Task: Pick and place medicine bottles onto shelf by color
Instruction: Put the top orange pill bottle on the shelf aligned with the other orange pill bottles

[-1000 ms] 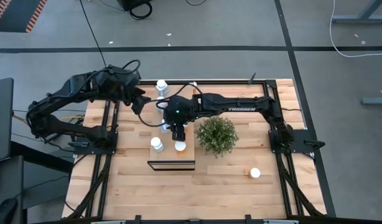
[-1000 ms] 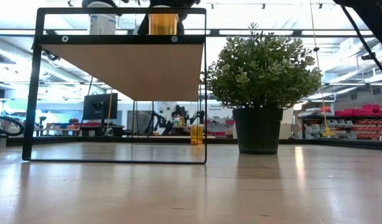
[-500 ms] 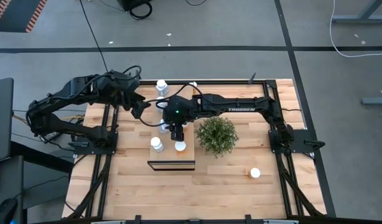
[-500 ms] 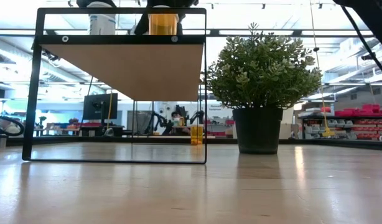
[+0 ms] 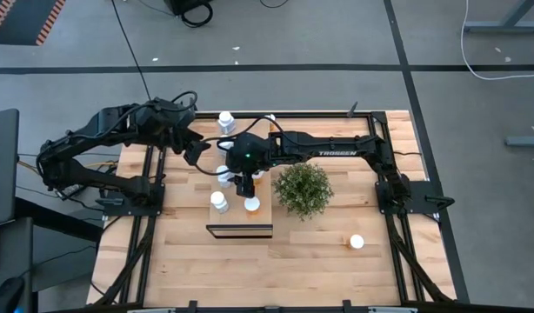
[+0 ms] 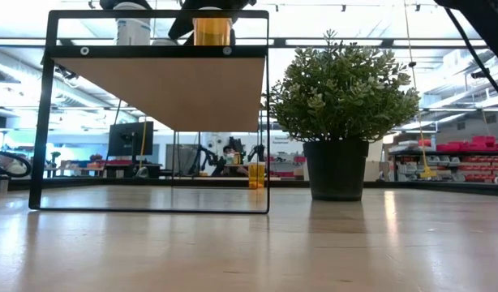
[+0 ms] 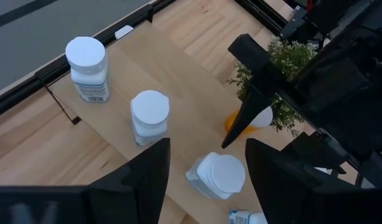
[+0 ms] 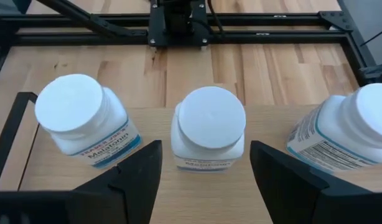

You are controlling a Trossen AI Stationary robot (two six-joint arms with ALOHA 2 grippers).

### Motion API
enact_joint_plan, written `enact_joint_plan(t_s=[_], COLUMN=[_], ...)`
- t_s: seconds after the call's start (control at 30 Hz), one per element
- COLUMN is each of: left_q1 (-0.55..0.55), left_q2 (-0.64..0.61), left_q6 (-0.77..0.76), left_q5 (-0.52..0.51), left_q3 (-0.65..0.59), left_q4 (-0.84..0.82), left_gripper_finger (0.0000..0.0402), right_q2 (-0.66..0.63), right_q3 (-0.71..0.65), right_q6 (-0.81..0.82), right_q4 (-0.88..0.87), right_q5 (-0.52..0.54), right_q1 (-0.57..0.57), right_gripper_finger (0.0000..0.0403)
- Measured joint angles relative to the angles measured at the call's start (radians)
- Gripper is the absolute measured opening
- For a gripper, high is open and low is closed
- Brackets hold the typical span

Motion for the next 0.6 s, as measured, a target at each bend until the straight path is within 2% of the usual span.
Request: enact_joint_plan(t_s=[0.2,0.33,0.5,0.6], left_q1=[0.000,0.001,0.000,0.001], left_q2=[0.000,-0.001,-0.002,-0.002], left_q6=[0.005,0.023,0.078,0.094], left_q5=[0.000,0.000,0.001,0.003], left_q3=[0.000,0.000,0.000,0.000], left_q4=[0.000,0.000,0.000,0.001], left_gripper_finger=[0.0217,0.0217,0.0211,0.0206], right_q2=[-0.014,-0.086,-0.187,-0.220], right_q3=[0.001,0.005,0.007,0.007], right_q6=[0.000,0.038,0.056,0.041], right_q4=[-0.009,-0.042,-0.092,-0.103], right_q5=[0.028,0.054,0.166,0.222], right_q1=[-0.006,-0.024,-0.070,-0.137], right_gripper_finger=[0.0250,0.0249,0.0249,0.0248])
